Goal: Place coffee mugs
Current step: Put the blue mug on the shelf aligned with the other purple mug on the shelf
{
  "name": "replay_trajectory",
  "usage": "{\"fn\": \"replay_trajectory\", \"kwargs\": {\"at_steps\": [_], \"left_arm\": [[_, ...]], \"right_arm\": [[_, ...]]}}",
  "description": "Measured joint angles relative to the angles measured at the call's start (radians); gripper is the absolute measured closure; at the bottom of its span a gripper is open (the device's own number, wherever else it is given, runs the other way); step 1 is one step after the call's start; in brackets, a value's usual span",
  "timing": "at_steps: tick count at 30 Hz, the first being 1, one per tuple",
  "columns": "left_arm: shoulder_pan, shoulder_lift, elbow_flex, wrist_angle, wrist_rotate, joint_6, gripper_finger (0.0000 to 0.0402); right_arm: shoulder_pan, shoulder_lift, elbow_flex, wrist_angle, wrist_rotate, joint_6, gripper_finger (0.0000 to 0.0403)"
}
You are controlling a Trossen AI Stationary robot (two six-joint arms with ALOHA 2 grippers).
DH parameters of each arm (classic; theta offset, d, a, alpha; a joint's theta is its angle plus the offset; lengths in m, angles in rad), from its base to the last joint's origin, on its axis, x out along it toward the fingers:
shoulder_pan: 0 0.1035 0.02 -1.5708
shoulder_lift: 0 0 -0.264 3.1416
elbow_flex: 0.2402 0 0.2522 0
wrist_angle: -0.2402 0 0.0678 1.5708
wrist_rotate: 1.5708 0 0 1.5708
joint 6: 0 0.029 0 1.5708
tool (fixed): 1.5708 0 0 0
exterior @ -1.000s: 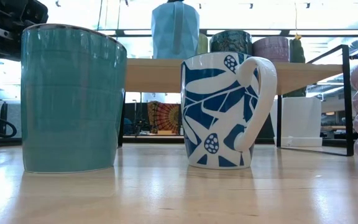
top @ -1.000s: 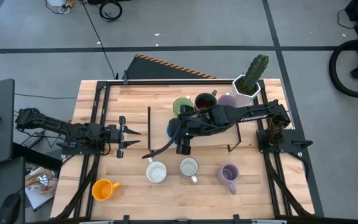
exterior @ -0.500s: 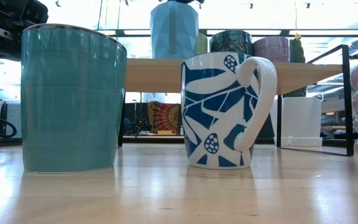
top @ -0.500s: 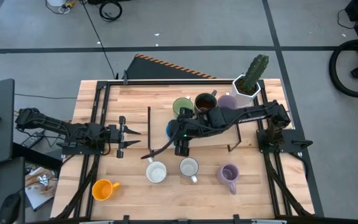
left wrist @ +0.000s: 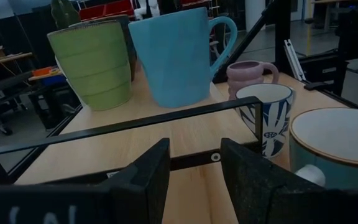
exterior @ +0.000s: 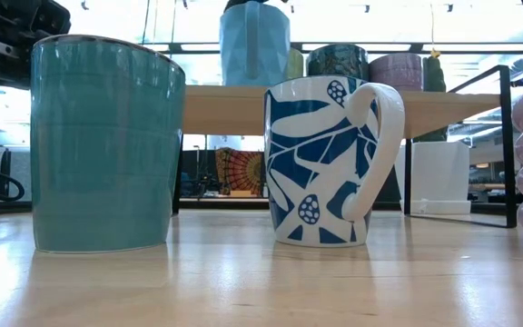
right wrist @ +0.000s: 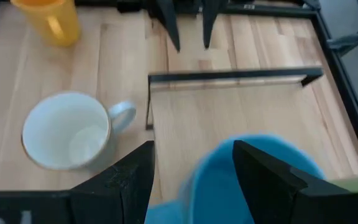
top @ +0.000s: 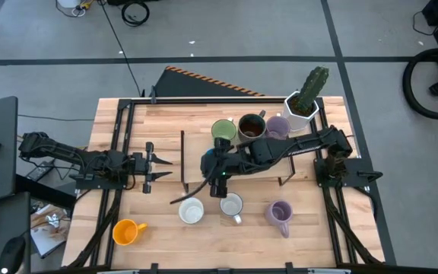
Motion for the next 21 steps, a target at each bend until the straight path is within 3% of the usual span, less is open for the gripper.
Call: {"fn": "replay_trajectory", "kwargs": {"at_steps": [14, 21], "left_arm": [[0.0, 0.0, 0.0, -0.01, 0.0, -0.006, 0.0253], [0.0, 0.0, 0.0, -0.012, 0.0, -0.006, 0.0253]], "right_arm": [[-0.015, 0.015, 0.001, -0.08, 0.008, 0.052, 0.0188], [-0.037, 0.014, 0.002, -0.13, -0.065, 0.107, 0.0216]]}}
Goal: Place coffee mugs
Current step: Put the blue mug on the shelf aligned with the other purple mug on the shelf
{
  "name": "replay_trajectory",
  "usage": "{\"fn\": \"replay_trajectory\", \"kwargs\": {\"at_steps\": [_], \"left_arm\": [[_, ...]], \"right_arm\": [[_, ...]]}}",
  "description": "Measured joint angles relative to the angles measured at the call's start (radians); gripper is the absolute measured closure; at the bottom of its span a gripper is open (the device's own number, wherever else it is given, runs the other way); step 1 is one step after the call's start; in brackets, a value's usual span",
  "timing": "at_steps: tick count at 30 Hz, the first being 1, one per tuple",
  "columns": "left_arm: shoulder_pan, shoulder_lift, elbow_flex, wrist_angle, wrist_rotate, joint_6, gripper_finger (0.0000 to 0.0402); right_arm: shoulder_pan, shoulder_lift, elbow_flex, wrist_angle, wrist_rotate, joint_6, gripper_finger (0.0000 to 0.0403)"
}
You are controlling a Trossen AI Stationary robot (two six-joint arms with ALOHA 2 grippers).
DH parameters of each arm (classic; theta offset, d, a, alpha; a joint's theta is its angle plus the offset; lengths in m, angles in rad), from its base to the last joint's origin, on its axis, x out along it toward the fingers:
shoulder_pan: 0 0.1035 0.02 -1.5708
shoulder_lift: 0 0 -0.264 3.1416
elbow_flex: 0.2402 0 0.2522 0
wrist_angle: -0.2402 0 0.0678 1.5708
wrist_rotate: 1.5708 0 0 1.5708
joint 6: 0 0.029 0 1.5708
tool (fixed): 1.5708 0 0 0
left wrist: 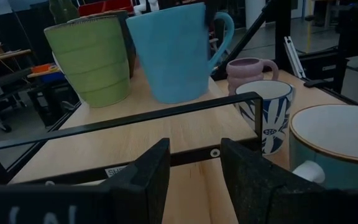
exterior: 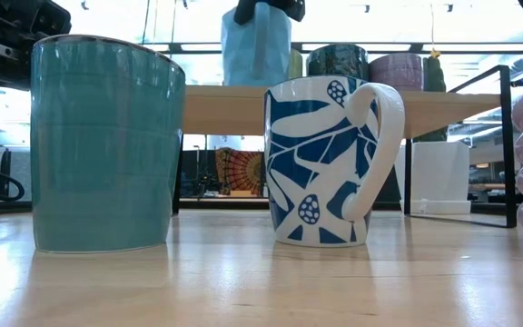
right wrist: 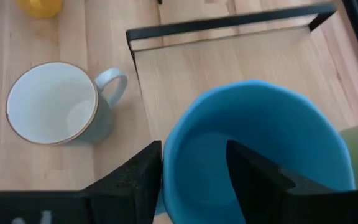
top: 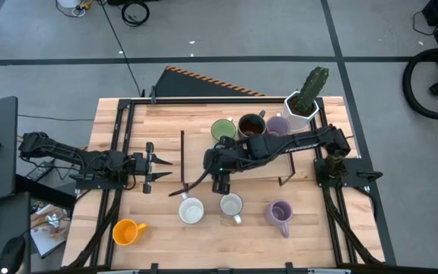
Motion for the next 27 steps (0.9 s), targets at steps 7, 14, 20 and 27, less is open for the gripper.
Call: {"fn": "replay_trajectory", "kwargs": {"at_steps": [7, 14, 20, 27], "left_arm": [[0.0, 0.0, 0.0, 0.0, 0.0, 0.0, 0.0253], [0.0, 0.0, 0.0, 0.0, 0.0, 0.0, 0.0253], [0.0, 0.0, 0.0, 0.0, 0.0, 0.0, 0.0253], [0.0, 0.0, 0.0, 0.0, 0.0, 0.0, 0.0253]], "right_arm": [[-0.005, -0.001, 0.0, -0.012, -0.013, 0.002, 0.0251], [-0.005, -0.001, 0.0, -0.012, -0.019, 0.005, 0.0288], [-0.005, 0.0, -0.002, 0.015, -0.046, 0.006, 0.0326], [-0.004, -0.001, -0.002, 0.018, -0.064, 0.001, 0.0366]]}}
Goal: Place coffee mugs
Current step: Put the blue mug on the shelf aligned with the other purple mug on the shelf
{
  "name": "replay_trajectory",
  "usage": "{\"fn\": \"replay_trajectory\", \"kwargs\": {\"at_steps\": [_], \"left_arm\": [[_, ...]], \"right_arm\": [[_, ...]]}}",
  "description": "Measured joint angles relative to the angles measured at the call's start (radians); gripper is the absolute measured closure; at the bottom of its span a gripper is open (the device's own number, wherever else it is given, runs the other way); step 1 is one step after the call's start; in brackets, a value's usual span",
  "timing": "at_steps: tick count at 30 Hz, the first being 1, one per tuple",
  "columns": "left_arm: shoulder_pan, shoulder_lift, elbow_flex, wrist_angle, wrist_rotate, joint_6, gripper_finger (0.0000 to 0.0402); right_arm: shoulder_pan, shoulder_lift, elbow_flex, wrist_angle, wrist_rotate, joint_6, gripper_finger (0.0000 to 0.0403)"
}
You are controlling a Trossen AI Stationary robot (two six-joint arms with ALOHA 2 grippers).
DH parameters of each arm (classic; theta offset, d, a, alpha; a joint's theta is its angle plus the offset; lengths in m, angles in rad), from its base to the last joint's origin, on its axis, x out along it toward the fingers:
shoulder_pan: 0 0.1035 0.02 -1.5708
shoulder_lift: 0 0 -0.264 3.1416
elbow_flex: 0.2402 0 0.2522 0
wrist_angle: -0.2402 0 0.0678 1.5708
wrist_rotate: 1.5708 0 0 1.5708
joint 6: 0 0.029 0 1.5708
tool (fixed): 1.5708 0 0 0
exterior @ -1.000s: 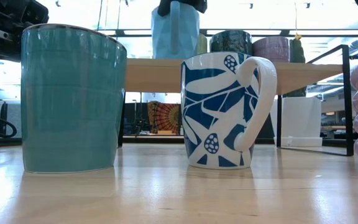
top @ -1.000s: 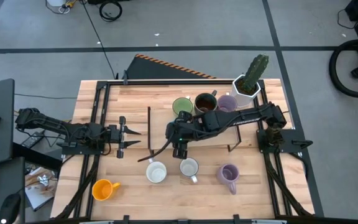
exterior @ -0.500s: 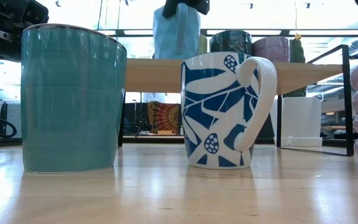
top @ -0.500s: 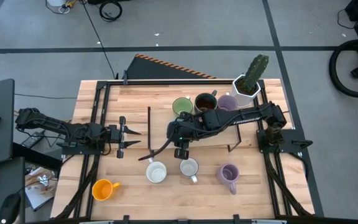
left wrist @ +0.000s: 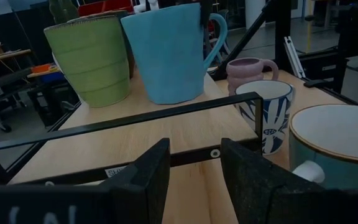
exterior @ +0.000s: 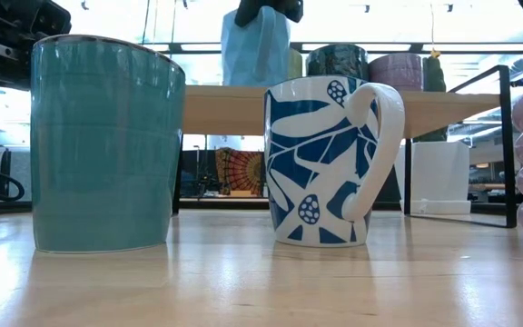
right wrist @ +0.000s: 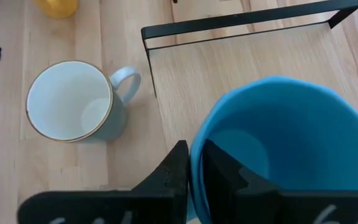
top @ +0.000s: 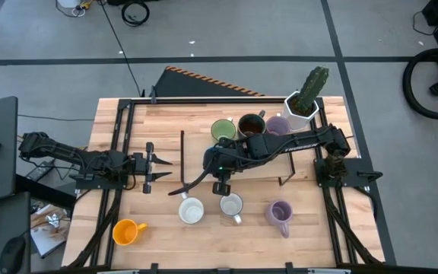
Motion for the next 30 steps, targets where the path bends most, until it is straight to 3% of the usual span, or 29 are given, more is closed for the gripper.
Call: {"fn": "replay_trajectory", "kwargs": {"at_steps": [6, 15, 30], "left_arm": [[0.0, 0.0, 0.0, 0.0, 0.0, 0.0, 0.0253], [0.0, 0.0, 0.0, -0.005, 0.0, 0.0, 0.0253], [0.0, 0.0, 0.0, -0.007, 0.0, 0.0, 0.0253]], "right_arm": [[0.0, -0.001, 0.005, -0.009, 0.0, 0.006, 0.0363], [0.003, -0.001, 0.094, -0.183, 0.027, 0.058, 0.0362], [0.045, -0.011, 0.099, -0.438, 0.061, 0.203, 0.0363]]}}
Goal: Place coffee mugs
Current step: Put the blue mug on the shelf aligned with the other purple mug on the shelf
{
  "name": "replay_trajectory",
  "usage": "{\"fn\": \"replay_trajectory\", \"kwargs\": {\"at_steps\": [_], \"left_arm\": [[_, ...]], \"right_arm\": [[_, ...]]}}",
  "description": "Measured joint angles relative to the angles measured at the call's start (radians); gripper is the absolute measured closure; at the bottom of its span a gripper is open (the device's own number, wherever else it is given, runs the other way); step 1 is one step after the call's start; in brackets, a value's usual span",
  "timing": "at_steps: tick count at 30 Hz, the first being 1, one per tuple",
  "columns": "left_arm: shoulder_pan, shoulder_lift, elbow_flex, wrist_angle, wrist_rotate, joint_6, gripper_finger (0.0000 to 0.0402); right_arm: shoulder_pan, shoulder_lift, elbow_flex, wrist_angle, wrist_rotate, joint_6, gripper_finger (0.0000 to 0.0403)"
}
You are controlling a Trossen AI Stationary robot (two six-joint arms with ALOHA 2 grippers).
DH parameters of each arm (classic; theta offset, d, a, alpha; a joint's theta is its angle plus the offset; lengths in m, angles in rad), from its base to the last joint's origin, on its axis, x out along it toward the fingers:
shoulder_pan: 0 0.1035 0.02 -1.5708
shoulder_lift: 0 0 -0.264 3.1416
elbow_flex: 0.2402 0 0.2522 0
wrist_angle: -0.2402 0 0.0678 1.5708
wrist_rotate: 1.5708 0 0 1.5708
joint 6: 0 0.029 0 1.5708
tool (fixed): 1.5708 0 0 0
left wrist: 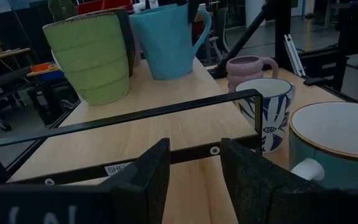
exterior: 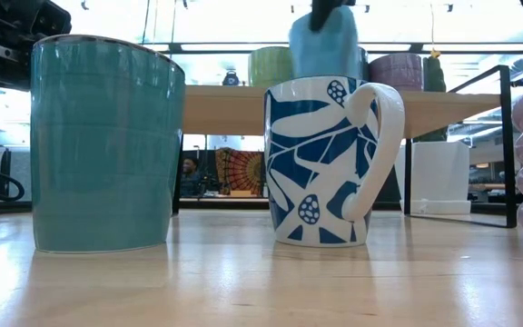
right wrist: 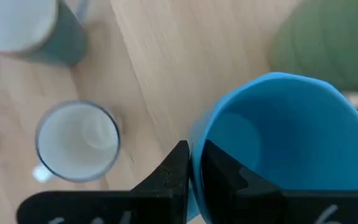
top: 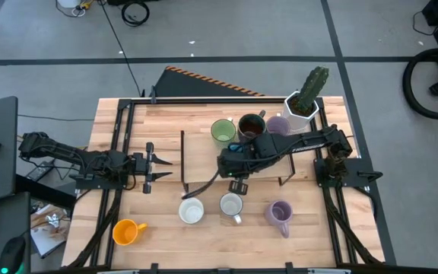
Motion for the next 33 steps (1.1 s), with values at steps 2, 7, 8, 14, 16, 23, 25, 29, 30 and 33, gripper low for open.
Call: {"fn": "replay_trajectory", "kwargs": {"at_steps": [2, 7, 8, 14, 16, 23, 25, 29, 30, 33], "left_arm": [[0.0, 0.0, 0.0, -0.001, 0.0, 0.0, 0.0253], [0.0, 0.0, 0.0, -0.005, 0.0, 0.006, 0.0253], [0.0, 0.0, 0.0, -0.004, 0.0, 0.007, 0.0253], [0.0, 0.0, 0.0, -0.001, 0.0, 0.009, 0.0253], [0.0, 0.0, 0.0, -0.001, 0.0, 0.01, 0.0253], [0.0, 0.0, 0.0, -0.001, 0.0, 0.019, 0.0253], [0.0, 0.0, 0.0, -0.001, 0.0, 0.021, 0.0253], [0.0, 0.0, 0.0, -0.002, 0.0, 0.021, 0.0253], [0.0, 0.0, 0.0, -0.002, 0.0, 0.021, 0.0253], [0.0, 0.0, 0.0, -0.002, 0.0, 0.036, 0.0253]], "right_arm": [[0.017, -0.002, 0.0, -0.043, 0.023, 0.029, 0.0364], [0.064, -0.017, -0.004, -0.1, 0.055, 0.08, 0.0364], [0.071, -0.022, -0.007, -0.094, 0.054, 0.08, 0.0364], [0.107, -0.047, -0.03, -0.096, 0.066, 0.135, 0.0365], [0.117, -0.053, -0.03, -0.094, 0.079, 0.138, 0.0365], [0.141, -0.107, -0.094, -0.095, 0.109, 0.169, 0.0365], [0.141, -0.141, -0.147, -0.096, 0.114, 0.201, 0.0365], [0.145, -0.22, -0.249, -0.095, 0.128, 0.273, 0.0365], [0.147, -0.243, -0.274, -0.092, 0.136, 0.29, 0.0366], [0.151, -0.305, -0.359, -0.065, 0.136, 0.318, 0.0366]]}}
